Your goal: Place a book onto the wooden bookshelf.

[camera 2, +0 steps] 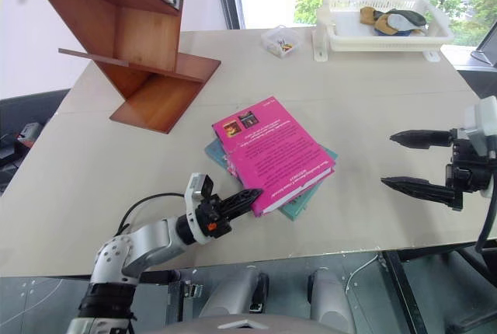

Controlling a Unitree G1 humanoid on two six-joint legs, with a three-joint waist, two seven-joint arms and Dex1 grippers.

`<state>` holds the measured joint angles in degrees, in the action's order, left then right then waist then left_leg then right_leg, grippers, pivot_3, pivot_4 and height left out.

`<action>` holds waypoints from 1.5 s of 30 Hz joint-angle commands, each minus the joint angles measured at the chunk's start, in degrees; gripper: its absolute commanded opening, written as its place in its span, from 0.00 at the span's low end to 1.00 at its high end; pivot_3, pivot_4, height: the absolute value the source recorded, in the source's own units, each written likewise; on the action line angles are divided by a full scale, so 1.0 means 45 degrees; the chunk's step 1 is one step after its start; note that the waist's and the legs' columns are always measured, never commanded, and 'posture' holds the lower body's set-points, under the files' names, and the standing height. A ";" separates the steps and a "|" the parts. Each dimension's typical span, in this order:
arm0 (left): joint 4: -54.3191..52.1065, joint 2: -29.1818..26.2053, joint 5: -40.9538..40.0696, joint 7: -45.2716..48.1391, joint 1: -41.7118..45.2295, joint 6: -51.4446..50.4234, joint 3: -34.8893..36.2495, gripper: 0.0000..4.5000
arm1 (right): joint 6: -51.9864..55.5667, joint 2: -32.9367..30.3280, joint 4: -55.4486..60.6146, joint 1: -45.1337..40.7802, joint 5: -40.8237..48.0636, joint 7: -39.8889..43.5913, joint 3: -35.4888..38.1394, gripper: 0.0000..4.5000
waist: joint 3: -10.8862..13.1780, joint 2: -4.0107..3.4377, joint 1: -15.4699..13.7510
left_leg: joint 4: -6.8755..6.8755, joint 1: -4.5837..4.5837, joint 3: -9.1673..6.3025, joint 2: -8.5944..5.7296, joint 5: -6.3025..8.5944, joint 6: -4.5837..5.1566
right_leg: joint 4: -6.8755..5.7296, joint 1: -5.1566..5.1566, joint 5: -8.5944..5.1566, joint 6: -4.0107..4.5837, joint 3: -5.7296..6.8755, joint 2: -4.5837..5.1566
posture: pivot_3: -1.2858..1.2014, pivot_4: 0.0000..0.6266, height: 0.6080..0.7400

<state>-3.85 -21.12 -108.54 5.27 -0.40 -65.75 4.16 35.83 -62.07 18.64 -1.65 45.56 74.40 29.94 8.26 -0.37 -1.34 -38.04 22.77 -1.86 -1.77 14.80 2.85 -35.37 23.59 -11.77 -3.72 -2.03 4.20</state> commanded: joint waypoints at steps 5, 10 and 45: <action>-0.1920 -0.1825 0.5013 0.3629 0.1722 0.1606 0.0608 0.04 | -0.0484 0.0212 -0.0419 -0.0780 -0.0116 -0.0073 -0.0448 1.00 | 0.0079 0.0118 0.0035 | -0.0007 0.0005 -0.0015 0.0003 -0.0007 -0.0011 | -0.0003 -0.0002 0.0001 0.0003 0.0035 -0.0019 | 0.52 0.24 1.00; -0.3510 -0.3558 0.9634 0.6538 0.2630 0.3571 -0.0692 0.04 | -0.0574 0.0447 -0.0577 -0.1092 -0.0058 -0.0170 -0.0605 1.00 | 0.0117 0.0167 0.0112 | 0.0004 0.0042 0.0001 0.0001 0.0005 0.0004 | 0.0063 0.0008 0.0003 0.0003 0.0015 -0.0006 | 0.52 0.24 1.00; 0.4872 -0.8485 2.7300 1.0873 1.3955 2.0206 -0.3486 0.04 | 0.0659 0.2683 -0.6153 -0.4089 0.3080 0.1433 -0.0268 1.00 | 0.0273 0.0262 0.0143 | 0.0129 0.0041 -0.0027 -0.0030 0.0002 0.0012 | 0.0093 0.0022 0.0038 -0.0068 0.0086 -0.0057 | 0.52 0.24 1.00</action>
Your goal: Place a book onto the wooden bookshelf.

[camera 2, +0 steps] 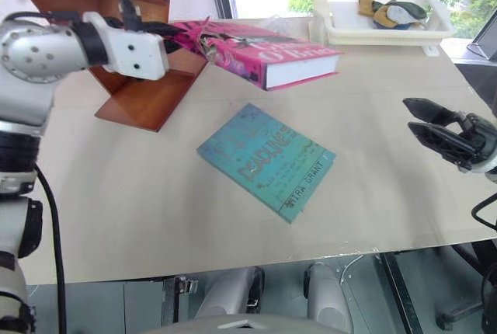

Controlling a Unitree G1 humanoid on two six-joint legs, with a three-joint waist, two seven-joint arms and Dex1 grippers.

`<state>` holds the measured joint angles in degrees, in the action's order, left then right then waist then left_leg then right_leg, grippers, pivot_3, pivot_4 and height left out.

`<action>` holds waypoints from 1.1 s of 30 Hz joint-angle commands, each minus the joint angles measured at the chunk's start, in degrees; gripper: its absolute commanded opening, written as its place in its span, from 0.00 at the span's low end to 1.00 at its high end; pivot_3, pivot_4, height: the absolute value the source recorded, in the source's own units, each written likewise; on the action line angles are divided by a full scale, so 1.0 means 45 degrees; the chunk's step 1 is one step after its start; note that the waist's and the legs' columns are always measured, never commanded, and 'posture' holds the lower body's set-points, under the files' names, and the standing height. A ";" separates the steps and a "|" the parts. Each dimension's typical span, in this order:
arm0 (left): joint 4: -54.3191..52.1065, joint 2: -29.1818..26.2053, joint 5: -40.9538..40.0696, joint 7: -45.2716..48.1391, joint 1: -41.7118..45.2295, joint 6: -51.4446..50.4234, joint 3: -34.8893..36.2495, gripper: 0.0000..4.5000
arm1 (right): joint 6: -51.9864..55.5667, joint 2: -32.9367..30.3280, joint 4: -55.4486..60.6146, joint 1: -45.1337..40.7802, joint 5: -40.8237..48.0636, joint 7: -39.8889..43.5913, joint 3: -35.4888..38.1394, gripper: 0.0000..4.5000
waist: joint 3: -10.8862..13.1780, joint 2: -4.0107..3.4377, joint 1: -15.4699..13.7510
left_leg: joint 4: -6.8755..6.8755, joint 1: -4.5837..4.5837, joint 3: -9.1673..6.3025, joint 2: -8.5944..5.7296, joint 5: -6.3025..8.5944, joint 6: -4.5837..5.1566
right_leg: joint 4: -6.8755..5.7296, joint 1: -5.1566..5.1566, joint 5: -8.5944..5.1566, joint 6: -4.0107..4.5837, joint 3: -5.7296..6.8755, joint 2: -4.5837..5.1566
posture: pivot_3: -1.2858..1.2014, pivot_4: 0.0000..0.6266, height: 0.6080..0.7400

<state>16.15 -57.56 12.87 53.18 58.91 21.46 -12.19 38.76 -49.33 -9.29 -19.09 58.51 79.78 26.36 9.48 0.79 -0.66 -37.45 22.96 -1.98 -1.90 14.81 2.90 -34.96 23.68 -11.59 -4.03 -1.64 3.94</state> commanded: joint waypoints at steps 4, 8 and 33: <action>0.1070 -0.0933 0.0628 0.1188 0.1468 0.0914 0.0211 0.04 | -0.0128 -0.0061 -0.0051 -0.0246 -0.0017 0.0292 0.0401 1.00 | 0.0004 0.0004 -0.0013 | -0.0023 0.0011 -0.0004 -0.0003 0.0001 0.0002 | -0.0007 -0.0001 0.0001 -0.0003 0.0010 -0.0001 | 0.52 0.24 1.00; 0.1979 -0.1808 0.1027 0.1977 0.2344 0.1330 0.0251 0.04 | -0.0098 -0.0150 -0.0227 -0.0371 -0.0144 0.0464 0.0292 1.00 | 0.0006 0.0003 0.0029 | -0.0027 0.0011 -0.0003 -0.0005 0.0001 0.0003 | -0.0009 -0.0001 0.0001 -0.0006 0.0009 -0.0004 | 0.52 0.24 1.00; 1.1302 -0.3330 0.5385 -0.4938 0.3308 0.5577 -0.1006 0.04 | 0.0019 -0.0179 -0.0422 -0.0690 -0.0643 0.0492 0.0419 1.00 | 0.0030 0.0044 0.0256 | -0.0190 -0.0001 -0.0010 -0.0007 0.0006 0.0011 | -0.0204 -0.0009 -0.0007 -0.0026 0.0009 -0.0008 | 0.52 0.24 1.00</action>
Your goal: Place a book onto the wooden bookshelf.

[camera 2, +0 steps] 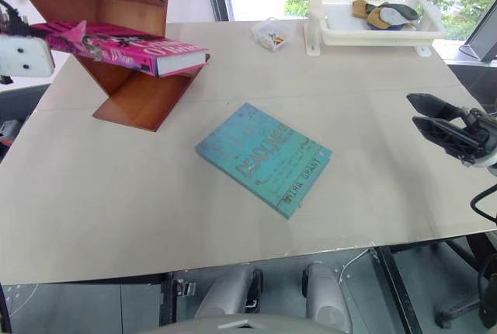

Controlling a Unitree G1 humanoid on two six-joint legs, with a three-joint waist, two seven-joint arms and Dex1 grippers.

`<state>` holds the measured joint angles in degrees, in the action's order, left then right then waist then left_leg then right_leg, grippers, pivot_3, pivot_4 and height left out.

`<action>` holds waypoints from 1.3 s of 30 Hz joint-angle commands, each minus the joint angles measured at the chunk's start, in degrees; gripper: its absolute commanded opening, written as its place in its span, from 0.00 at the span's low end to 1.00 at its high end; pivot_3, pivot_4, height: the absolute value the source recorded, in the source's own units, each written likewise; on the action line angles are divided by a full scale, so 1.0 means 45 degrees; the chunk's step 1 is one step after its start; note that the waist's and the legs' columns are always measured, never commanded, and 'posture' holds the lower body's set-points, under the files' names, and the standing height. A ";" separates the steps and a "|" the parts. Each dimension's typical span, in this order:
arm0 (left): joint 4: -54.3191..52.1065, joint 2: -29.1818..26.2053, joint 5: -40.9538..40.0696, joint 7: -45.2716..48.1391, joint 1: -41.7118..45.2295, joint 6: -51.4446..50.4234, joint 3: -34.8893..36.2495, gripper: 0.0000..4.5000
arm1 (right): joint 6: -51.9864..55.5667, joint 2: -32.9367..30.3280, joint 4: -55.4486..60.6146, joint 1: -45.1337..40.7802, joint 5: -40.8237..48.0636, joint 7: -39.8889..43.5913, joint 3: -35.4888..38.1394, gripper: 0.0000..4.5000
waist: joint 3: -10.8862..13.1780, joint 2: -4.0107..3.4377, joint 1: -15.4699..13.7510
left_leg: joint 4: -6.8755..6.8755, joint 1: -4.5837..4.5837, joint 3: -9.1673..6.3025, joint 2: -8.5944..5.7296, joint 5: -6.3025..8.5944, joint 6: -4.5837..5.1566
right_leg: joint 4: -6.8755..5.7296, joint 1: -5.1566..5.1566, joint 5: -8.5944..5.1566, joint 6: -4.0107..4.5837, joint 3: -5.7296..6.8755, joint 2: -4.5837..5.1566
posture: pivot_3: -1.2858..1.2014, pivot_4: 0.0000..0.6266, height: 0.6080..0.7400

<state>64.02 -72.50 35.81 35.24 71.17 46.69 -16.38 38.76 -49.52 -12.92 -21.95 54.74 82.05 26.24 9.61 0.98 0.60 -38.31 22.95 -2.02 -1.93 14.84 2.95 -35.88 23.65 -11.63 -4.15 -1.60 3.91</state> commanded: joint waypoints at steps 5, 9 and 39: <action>0.1555 0.0354 0.0797 -0.1820 0.1146 -0.0294 -0.0544 0.04 | 0.0020 -0.0070 0.0653 0.0266 0.0238 -0.0246 0.0636 1.00 | 0.0002 0.0007 -0.0051 | -0.0005 -0.0001 -0.0001 -0.0004 0.0000 0.0000 | -0.0008 -0.0006 -0.0001 -0.0001 0.0012 0.0007 | 0.52 0.24 1.00; 0.1877 0.0543 0.1225 -0.2216 0.1654 -0.0537 -0.0915 0.04 | -0.0055 0.0006 0.0876 0.0493 0.0242 -0.0418 0.0717 1.00 | 0.0001 0.0012 -0.0066 | -0.0012 -0.0005 0.0005 -0.0004 -0.0001 -0.0001 | -0.0023 -0.0009 0.0000 -0.0002 0.0021 0.0007 | 0.52 0.24 1.00; 0.2126 -0.0870 -0.0578 0.2522 0.3145 -0.1391 0.0202 0.97 | -0.0131 0.0168 0.0748 0.0158 0.0169 -0.0402 0.0560 1.00 | 0.0056 0.0103 0.0044 | -0.0009 0.0014 0.0005 -0.0002 0.0001 0.0001 | -0.0009 0.0009 0.0000 -0.0002 0.0016 0.0007 | 0.52 0.24 1.00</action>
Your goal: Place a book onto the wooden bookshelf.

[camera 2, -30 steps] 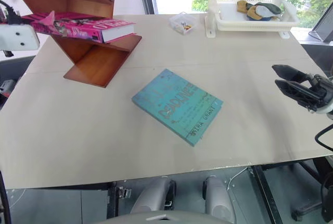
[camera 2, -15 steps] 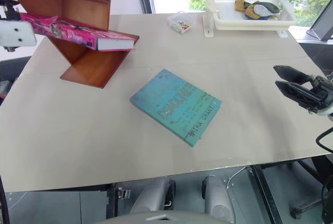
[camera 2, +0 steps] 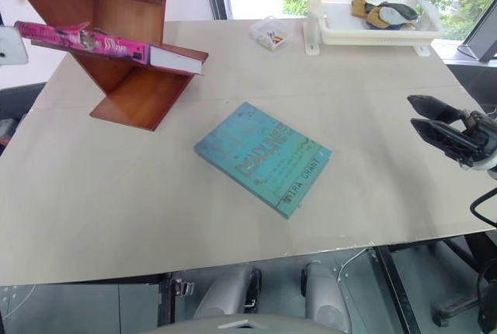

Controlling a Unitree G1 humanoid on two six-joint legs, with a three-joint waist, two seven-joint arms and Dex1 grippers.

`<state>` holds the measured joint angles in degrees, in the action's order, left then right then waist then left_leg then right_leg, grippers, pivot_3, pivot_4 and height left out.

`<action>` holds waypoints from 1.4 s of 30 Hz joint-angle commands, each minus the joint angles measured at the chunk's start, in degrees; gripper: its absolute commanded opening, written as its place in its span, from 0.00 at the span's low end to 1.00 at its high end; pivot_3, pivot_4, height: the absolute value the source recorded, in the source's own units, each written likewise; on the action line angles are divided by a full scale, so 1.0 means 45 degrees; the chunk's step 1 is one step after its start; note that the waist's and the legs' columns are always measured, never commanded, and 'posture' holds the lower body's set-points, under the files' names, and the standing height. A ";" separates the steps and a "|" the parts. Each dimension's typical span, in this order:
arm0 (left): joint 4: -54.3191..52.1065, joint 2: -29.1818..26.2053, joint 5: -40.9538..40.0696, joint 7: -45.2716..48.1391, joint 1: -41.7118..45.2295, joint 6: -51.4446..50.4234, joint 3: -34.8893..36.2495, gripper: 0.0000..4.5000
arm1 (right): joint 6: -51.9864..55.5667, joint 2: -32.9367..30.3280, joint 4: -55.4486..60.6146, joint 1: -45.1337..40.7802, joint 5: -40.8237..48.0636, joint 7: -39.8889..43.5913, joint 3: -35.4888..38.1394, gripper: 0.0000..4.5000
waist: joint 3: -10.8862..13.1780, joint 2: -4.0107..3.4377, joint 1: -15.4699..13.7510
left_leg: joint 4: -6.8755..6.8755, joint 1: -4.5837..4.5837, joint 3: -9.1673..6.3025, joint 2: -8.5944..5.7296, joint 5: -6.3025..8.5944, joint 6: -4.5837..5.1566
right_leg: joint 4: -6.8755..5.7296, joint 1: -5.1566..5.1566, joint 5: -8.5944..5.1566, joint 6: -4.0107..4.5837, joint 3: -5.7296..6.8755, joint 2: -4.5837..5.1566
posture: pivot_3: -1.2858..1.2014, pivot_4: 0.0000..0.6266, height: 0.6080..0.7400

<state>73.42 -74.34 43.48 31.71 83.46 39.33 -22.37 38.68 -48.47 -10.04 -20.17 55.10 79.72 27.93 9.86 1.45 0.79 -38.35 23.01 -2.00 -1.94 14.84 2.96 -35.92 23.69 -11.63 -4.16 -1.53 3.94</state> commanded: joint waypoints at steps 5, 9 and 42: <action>-0.0569 -0.1122 -0.3625 0.5502 0.0274 -0.0148 0.2486 0.97 | -0.0126 0.0027 0.0094 -0.0287 0.0032 0.0145 0.0107 1.00 | 0.0001 -0.0001 0.0025 | 0.0000 -0.0003 0.0001 0.0004 0.0000 0.0000 | -0.0003 0.0002 -0.0001 0.0001 -0.0002 -0.0002 | 0.52 0.24 1.00; -0.0815 -0.1044 -0.5230 0.7582 0.0136 -0.0860 0.3505 0.97 | -0.0143 0.0051 -0.0062 -0.0456 -0.0072 0.0214 -0.0017 1.00 | 0.0001 -0.0002 0.0021 | -0.0003 -0.0008 0.0002 0.0006 0.0000 0.0000 | -0.0010 -0.0001 -0.0001 0.0000 -0.0005 -0.0003 | 0.52 0.24 1.00; -1.9632 1.1684 -1.7919 0.2937 -1.3412 -1.3993 0.7191 0.97 | 0.0007 -0.0209 0.0241 -0.0315 0.0012 0.0089 0.0333 1.00 | -0.0065 -0.0103 -0.0198 | -0.0024 -0.0080 0.0016 0.0011 -0.0004 -0.0015 | -0.0054 -0.0025 0.0012 0.0022 -0.0045 0.0022 | 0.52 0.24 1.00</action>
<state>-15.32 -22.79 -42.60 48.06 23.45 -30.00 11.03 38.70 -48.16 -10.40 -21.29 54.12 80.24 27.14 9.57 0.98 -0.11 -38.46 22.68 -1.92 -1.90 14.82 2.89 -36.12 23.57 -11.57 -4.05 -1.73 4.04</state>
